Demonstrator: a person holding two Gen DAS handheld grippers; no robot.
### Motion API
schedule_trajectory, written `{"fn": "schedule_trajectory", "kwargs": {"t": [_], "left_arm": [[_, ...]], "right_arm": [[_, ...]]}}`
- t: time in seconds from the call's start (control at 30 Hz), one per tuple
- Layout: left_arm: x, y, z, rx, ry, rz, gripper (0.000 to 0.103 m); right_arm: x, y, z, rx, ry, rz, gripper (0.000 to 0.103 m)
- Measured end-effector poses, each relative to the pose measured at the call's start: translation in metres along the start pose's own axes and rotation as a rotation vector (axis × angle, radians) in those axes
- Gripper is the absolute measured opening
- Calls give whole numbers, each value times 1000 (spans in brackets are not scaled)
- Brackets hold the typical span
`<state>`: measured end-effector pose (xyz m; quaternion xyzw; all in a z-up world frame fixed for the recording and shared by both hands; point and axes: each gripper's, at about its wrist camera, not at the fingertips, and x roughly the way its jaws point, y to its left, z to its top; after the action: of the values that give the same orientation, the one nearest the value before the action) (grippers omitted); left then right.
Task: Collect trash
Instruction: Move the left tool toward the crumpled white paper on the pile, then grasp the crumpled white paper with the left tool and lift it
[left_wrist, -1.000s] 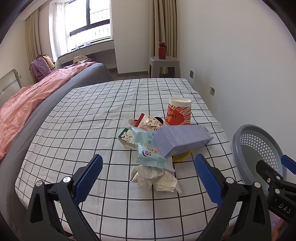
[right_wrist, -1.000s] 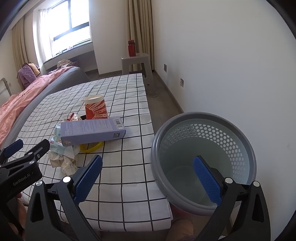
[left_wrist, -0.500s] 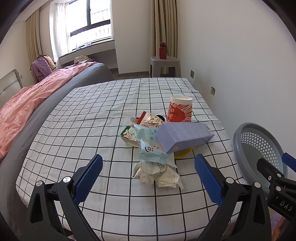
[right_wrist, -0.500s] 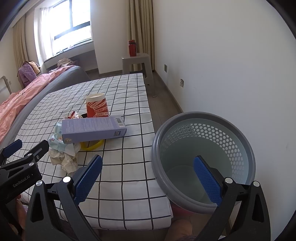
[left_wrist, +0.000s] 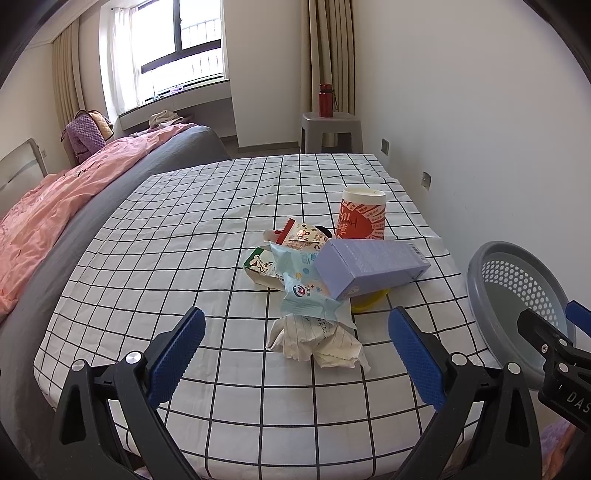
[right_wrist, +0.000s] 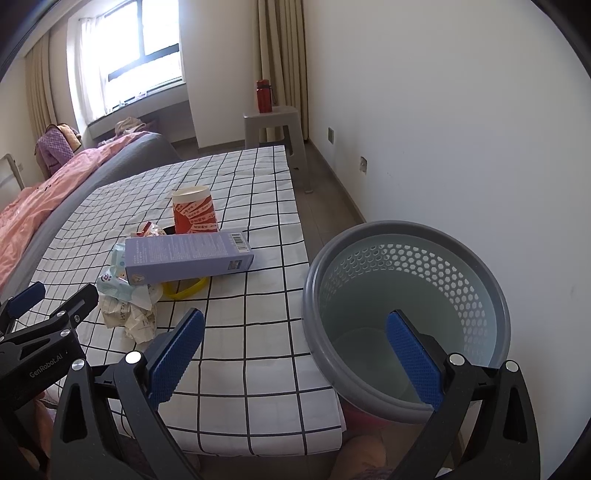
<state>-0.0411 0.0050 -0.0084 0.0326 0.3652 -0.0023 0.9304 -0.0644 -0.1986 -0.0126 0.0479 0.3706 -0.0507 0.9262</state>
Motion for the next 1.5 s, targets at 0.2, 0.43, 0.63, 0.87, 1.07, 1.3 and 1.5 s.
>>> {"fn": "schedule_trajectory", "kwargs": {"t": [0.2, 0.43, 0.63, 0.87, 1.07, 1.3, 1.5], "left_arm": [[-2, 1, -1, -5, 0, 0, 95], [-2, 1, -1, -6, 1, 1, 95], [-2, 3, -2, -13, 5, 3, 95], [2, 11, -2, -25, 18, 16, 95], [9, 27, -5, -48, 47, 34, 95], [21, 53, -11, -82, 90, 57, 95], [28, 64, -13, -97, 110, 45, 95]], "right_arm": [[0, 0, 0, 0, 0, 0, 97], [0, 0, 0, 0, -1, 0, 97], [0, 0, 0, 1, -1, 3, 97], [0, 0, 0, -4, -3, 12, 97], [-1, -8, 1, 4, -3, 29, 97], [-3, -18, 3, 23, -5, 56, 97], [1, -18, 4, 17, 3, 74, 97]]}}
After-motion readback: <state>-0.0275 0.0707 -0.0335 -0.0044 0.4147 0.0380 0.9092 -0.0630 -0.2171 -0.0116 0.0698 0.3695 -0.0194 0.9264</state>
